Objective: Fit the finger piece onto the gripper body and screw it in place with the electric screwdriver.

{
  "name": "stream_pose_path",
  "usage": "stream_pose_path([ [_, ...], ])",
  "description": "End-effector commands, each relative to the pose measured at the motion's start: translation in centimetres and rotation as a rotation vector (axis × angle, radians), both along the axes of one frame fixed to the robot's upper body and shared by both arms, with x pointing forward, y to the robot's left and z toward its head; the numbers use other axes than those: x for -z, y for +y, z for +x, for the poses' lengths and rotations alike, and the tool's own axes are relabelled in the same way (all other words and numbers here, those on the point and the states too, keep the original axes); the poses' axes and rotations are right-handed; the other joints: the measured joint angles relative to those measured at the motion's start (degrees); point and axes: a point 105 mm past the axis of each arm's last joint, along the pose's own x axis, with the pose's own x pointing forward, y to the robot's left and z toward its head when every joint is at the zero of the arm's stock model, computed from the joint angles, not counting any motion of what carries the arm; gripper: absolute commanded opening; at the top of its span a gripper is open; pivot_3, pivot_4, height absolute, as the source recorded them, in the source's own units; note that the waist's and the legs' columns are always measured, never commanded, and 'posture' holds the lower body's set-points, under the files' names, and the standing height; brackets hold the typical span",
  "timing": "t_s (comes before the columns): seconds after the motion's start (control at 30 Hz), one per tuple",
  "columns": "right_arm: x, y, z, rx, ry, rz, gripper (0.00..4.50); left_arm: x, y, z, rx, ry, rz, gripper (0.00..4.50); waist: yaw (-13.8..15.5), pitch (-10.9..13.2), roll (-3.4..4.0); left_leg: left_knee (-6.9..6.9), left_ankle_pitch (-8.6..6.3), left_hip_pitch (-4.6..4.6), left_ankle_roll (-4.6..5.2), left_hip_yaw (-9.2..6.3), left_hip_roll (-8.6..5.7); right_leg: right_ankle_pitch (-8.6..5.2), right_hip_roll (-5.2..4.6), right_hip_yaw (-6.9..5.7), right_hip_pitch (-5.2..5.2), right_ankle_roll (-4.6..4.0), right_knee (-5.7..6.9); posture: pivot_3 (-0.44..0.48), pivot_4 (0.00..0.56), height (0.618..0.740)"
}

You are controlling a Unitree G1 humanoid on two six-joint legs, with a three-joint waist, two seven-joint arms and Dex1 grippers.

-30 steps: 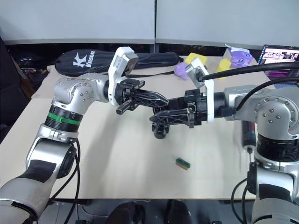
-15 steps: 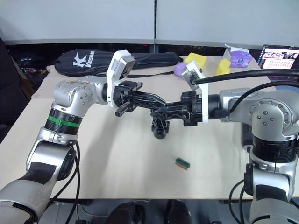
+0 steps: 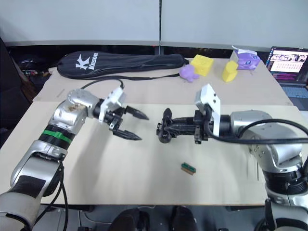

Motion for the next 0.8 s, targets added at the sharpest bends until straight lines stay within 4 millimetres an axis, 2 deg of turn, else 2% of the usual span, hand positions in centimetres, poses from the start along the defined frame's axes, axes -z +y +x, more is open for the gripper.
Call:
stream_pose_path([
  [0.03,-0.9,-0.1,-0.3,-0.023,-0.113,0.02,0.31,2.4,-1.3,1.6,-0.037,-0.123,0.023,4.5,0.5,0.01,-0.01,0.01,0.0,0.01,0.0,-0.01,0.0,0.0,0.0,-0.01,0.03,0.0,-0.02,0.0,0.15,0.74],
  [0.2,-0.1,-0.1,-0.5,-0.015,-0.114,0.02,0.31,4.7,-4.7,2.6,-0.112,-0.128,-0.041,4.5,0.91,0.03,-0.06,0.27,-0.08,-0.29,0.16,-0.14,0.01,0.02,-0.02,-0.14,-0.04,0.01,0.02,0.0,0.15,0.74],
  [0.33,0.5,-0.3,-0.6,-0.003,-0.107,0.022,0.31,5.1,-6.6,2.6,-0.127,-0.102,-0.084,4.5,0.66,0.05,-0.09,0.43,-0.13,-0.41,0.26,-0.18,0.02,0.05,-0.04,-0.17,-0.07,0.05,0.01,0.0,0.15,0.74],
  [0.6,1.4,-0.3,-0.4,0.027,-0.085,0.035,0.31,5.3,-8.5,2.7,-0.149,-0.107,-0.113,4.5,0.6,0.05,-0.09,0.58,-0.17,-0.43,0.32,-0.23,0.05,0.05,-0.15,-0.17,-0.08,0.04,0.07,0.0,0.15,0.74],
  [0.8,1.5,-0.1,-0.1,0.025,-0.094,0.043,0.31,5.9,-9.0,2.9,-0.177,-0.102,-0.105,4.5,0.62,0.05,-0.09,0.59,-0.2,-0.45,0.38,-0.24,0.05,0.05,-0.16,-0.18,-0.08,0.04,0.06,0.0,0.15,0.74],
])
